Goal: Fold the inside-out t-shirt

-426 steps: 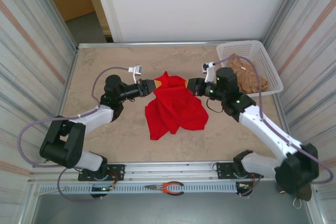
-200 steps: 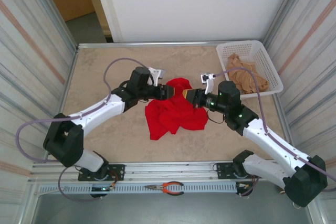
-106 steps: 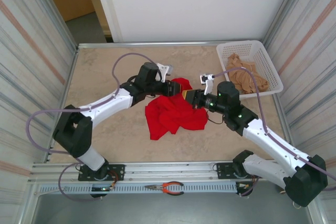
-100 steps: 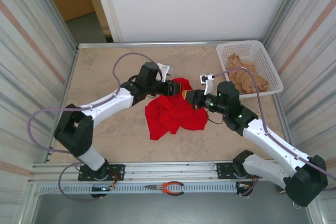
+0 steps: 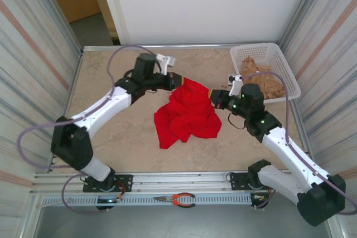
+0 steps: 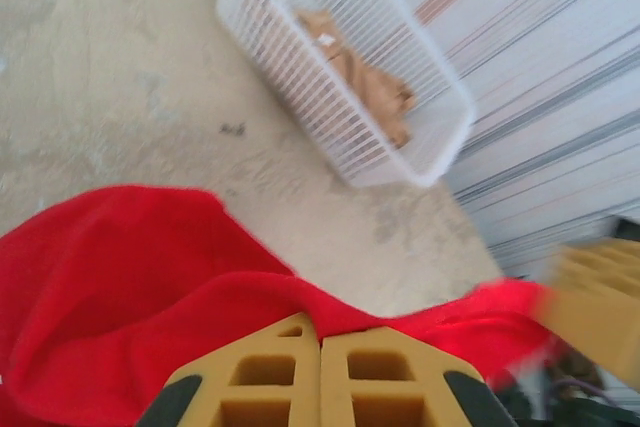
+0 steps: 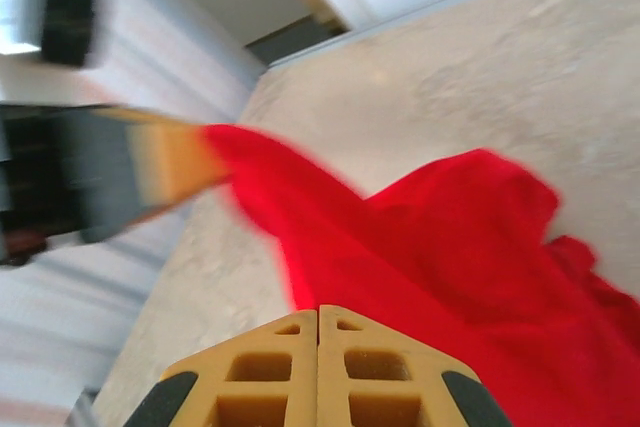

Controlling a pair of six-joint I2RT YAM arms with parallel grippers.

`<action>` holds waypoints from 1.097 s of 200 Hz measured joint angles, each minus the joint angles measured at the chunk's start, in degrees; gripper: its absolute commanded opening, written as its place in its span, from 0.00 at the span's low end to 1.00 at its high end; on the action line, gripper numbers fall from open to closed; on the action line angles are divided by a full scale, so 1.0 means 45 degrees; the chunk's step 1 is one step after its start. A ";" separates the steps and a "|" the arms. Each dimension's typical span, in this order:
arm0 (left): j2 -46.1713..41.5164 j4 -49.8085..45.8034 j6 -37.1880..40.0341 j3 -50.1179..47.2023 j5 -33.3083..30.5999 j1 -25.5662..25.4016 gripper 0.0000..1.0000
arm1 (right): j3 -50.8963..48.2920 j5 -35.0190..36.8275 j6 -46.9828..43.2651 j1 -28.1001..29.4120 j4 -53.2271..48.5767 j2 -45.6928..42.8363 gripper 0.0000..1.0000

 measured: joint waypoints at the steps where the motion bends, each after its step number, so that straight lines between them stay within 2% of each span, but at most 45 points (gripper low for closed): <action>1: -0.0102 0.0010 -0.0053 0.0000 0.0097 0.0039 0.00 | 0.0010 0.0015 0.0000 -0.0058 0.0005 0.0044 0.00; 30: -0.1617 0.0646 -0.0967 -0.0005 0.1991 0.0432 0.00 | 0.0505 -0.0282 -0.0005 -0.0505 0.0063 0.1044 0.00; 64: -0.1855 0.2229 -0.2438 -0.0588 0.3458 0.0583 0.00 | 0.1248 -0.0646 -0.0010 -0.0471 0.0141 0.1433 0.00; 87: -0.1836 0.2516 -0.2963 -0.0699 0.3682 0.0753 0.00 | 0.1360 -0.0860 -0.0005 -0.0471 0.0155 0.1496 0.00; 112: -0.1831 0.2531 -0.3249 -0.0699 0.3274 0.1229 0.00 | 0.1719 -0.1316 0.0049 -0.0306 0.0044 0.1511 0.00; 116: -0.1826 0.2511 -0.3269 -0.0699 0.3162 0.1375 0.05 | 0.1889 -0.1360 0.0049 -0.0272 0.0039 0.1530 0.00; 122: -0.1807 0.2487 -0.3288 -0.0699 0.3007 0.1613 0.20 | 0.2176 -0.1438 0.0053 -0.0228 -0.0024 0.1579 0.00; 135: -0.1715 0.2370 -0.3376 -0.0699 0.2676 0.2229 0.43 | 0.3133 -0.1588 0.0087 -0.0160 -0.0170 0.1841 0.00; 146: -0.1685 0.2312 -0.3390 -0.0831 0.2395 0.2642 0.54 | 0.4051 -0.1608 0.0087 -0.0141 -0.0228 0.2137 0.00; 162: -0.1831 0.2229 -0.3410 -0.1574 0.1841 0.3036 0.58 | 0.5217 -0.1603 0.0087 -0.0189 -0.0238 0.2521 0.00; 183: -0.2375 0.1768 -0.3211 -0.3254 0.1195 0.2900 0.61 | 0.6339 -0.1647 0.0087 -0.0287 -0.0267 0.2992 0.00; 219: -0.3361 0.0248 -0.2744 -0.5882 -0.0597 0.1438 0.63 | 0.7077 -0.1705 0.0083 -0.0461 -0.0573 0.3507 0.00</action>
